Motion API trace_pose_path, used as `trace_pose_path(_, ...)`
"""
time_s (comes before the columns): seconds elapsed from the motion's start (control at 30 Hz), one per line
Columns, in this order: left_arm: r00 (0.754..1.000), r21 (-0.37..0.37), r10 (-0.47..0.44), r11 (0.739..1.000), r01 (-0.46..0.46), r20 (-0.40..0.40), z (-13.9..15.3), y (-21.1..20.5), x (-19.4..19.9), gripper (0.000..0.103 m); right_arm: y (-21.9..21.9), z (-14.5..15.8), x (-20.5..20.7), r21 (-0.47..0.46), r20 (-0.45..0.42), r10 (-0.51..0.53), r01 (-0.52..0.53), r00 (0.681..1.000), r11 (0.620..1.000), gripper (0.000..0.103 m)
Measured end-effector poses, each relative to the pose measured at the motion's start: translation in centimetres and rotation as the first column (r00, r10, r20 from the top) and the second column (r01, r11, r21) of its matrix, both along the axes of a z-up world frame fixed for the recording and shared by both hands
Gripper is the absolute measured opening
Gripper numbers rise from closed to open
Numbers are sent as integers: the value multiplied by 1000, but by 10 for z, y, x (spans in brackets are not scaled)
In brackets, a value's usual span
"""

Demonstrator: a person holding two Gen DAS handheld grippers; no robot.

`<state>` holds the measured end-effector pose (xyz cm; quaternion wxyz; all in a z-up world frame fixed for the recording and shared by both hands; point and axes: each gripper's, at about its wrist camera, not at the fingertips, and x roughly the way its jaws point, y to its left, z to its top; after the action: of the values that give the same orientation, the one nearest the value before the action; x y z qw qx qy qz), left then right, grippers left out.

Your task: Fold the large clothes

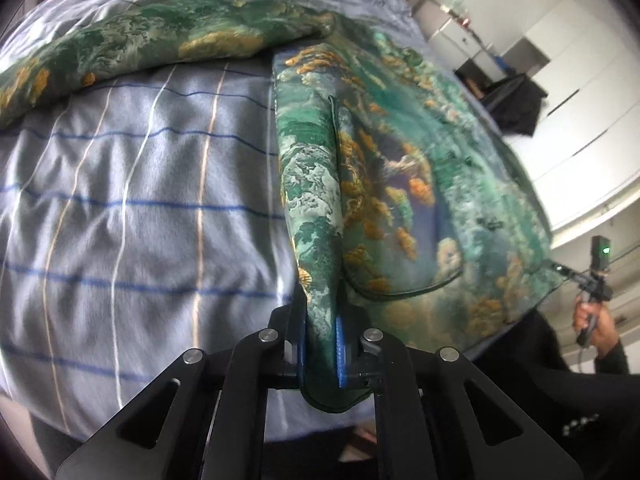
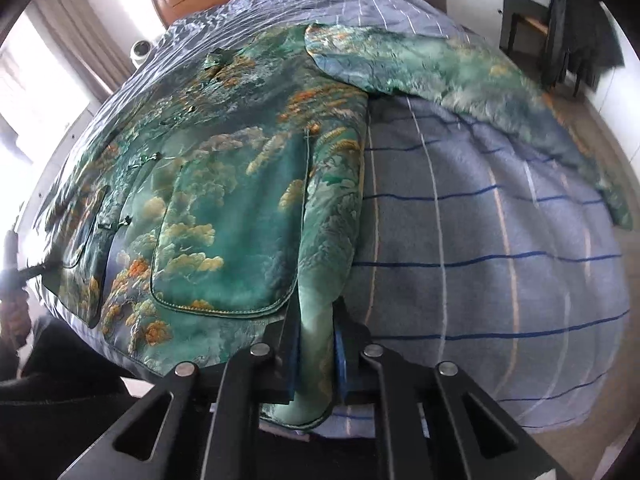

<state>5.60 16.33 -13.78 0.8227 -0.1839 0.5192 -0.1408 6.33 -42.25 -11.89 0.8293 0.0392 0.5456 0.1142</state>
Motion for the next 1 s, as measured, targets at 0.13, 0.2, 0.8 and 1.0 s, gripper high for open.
trace_pose_path(0.13, 1000, -5, -7, 1000, 7, 6, 3, -8, -15, 8, -1, 10, -6, -19, -10, 17, -17, 1000, 1000, 13)
trace_pose_path(0.2, 1000, 46, 4, 999, -4, -1, -4, -13, -9, 10, 0, 9, -5, -36, -11, 24, -24, 1000, 999, 13)
trace_pose_path(0.8, 909, 279, 191, 911, -305, 370, 112, -19, 35, 99, -161, 51, 29, 276, 185, -548, 492, 816, 826, 62)
trace_pose_path(1.0, 903, 164, 271, 927, -339, 333, 105, -25, 35, 99, -230, -28, 71, 535, -99, -776, 691, 623, 486, 62)
